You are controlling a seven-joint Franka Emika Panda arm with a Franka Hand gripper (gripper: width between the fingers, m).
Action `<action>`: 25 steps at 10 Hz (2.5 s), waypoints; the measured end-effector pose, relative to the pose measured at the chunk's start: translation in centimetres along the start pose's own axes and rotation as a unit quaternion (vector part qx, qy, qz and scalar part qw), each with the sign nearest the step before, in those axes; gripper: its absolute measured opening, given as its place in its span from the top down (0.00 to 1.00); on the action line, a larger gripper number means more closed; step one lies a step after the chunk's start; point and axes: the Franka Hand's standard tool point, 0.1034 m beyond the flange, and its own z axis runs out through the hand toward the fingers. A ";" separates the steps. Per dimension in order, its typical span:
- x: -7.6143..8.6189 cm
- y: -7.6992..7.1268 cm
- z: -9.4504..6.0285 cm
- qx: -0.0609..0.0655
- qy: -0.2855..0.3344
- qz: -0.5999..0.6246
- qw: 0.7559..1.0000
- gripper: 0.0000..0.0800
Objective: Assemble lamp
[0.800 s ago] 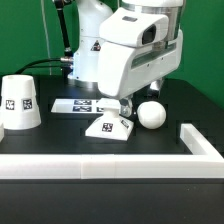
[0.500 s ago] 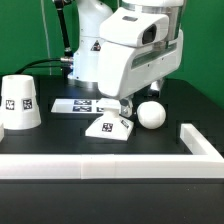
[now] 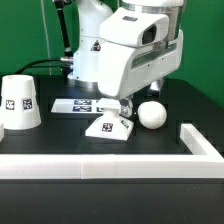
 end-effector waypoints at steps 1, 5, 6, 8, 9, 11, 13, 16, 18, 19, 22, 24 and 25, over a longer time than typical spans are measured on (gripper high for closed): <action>-2.2 -0.6 0.2 -0.010 0.006 0.023 1.000 0.13; -4.5 -2.2 0.4 -0.011 0.014 0.170 0.985 0.13; -4.5 -2.2 0.4 -0.011 0.014 0.195 0.981 0.13; -4.4 -2.4 0.5 -0.006 0.016 0.262 0.965 0.13; -4.6 -2.6 0.8 -0.005 0.013 0.309 0.951 0.13; -5.7 -4.2 1.1 -0.005 0.016 0.403 0.915 0.13; -7.1 -5.7 1.6 0.002 0.022 0.446 0.895 0.13; -6.6 -5.8 1.7 0.012 0.028 0.490 0.871 0.13; -7.4 -5.8 2.3 0.013 0.041 0.498 0.866 0.13; -7.9 -6.3 2.7 0.014 0.037 0.500 0.865 0.13; -8.6 -6.3 3.4 0.014 0.035 0.500 0.865 0.13; -8.6 -6.3 4.0 0.014 0.035 0.499 0.866 0.13; -8.7 -6.5 4.5 0.015 0.032 0.498 0.867 0.13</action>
Offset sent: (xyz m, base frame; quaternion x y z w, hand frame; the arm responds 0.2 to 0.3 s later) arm 0.0000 0.0000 0.0000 0.0000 0.0000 0.1296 0.9916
